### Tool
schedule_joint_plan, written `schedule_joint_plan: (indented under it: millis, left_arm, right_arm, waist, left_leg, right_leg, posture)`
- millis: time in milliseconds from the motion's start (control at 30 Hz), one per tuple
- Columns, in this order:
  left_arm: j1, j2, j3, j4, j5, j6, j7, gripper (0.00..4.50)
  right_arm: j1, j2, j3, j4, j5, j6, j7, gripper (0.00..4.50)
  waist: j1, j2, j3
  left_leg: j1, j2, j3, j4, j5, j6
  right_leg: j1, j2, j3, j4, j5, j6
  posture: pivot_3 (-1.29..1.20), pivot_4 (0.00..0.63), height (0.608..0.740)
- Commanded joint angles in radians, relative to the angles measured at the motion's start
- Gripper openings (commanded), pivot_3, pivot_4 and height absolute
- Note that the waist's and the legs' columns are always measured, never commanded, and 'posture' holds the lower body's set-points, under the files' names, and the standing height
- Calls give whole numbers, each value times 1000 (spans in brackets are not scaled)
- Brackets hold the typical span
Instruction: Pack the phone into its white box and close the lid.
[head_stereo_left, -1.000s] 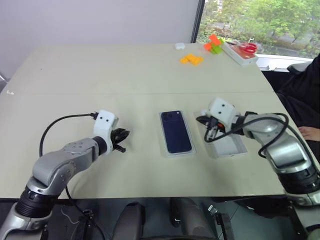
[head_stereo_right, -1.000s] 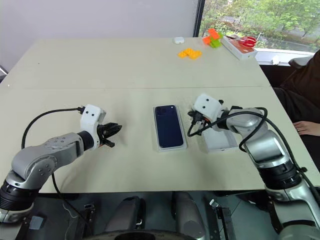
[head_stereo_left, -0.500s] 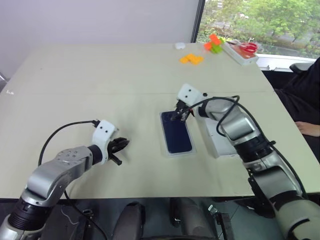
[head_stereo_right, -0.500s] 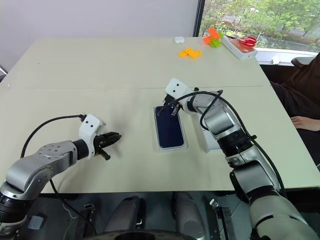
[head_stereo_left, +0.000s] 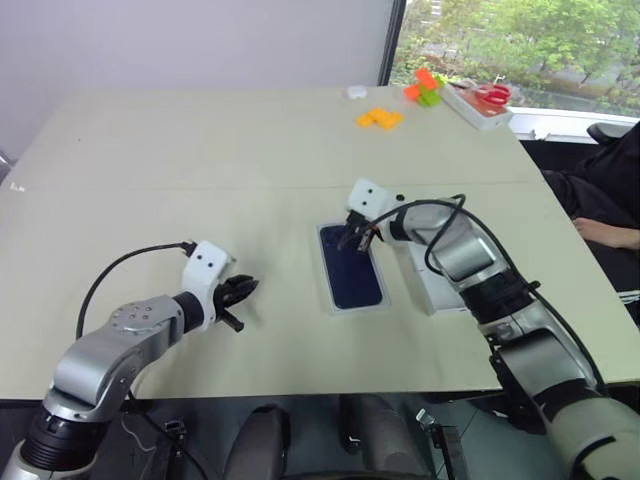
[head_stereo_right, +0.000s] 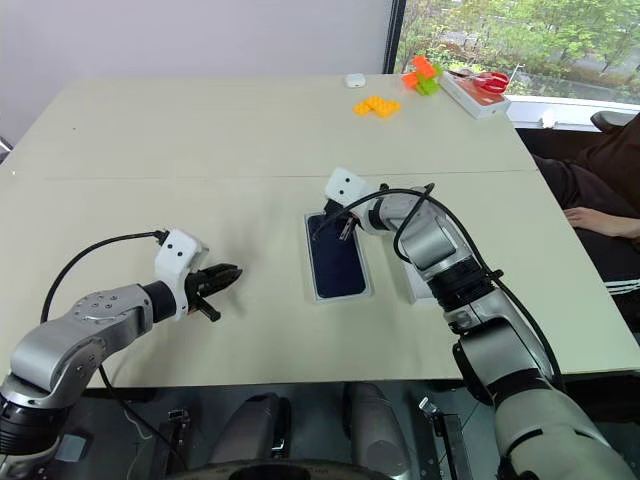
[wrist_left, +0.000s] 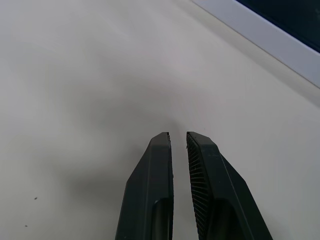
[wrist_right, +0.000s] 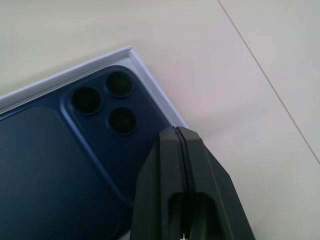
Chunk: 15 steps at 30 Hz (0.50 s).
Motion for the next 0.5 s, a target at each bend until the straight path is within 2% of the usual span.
schedule_joint_plan:
  millis: [33,200,500]
  left_arm:
    - [-11,-7,22,-29,17,-4,-14,604]
    - [-9,-16,16,-28,24,14,-17,604]
    - [13,-32,5,-71,41,16,-37,604]
  right_arm:
    - [-1,-5,-27,-53,-6,0,-10,0]
    - [17,-29,-75,-134,11,8,-18,0]
    - [242,-277,-159,-467,54,44,102,0]
  waist:
    - [0,0,0]
    - [0,0,0]
    - [2,0,0]
  left_leg:
    - [0,0,0,0,0,0]
    - [0,0,0,1,0,0]
    - [0,-1,0,2,0,0]
  right_leg:
    - [0,0,0,1,0,0]
    - [-1,0,0,4,0,0]
    - [-1,-1,0,5,-3,0]
  posture:
    - [0,150,740]
    - [0,150,740]
    - [0,150,740]
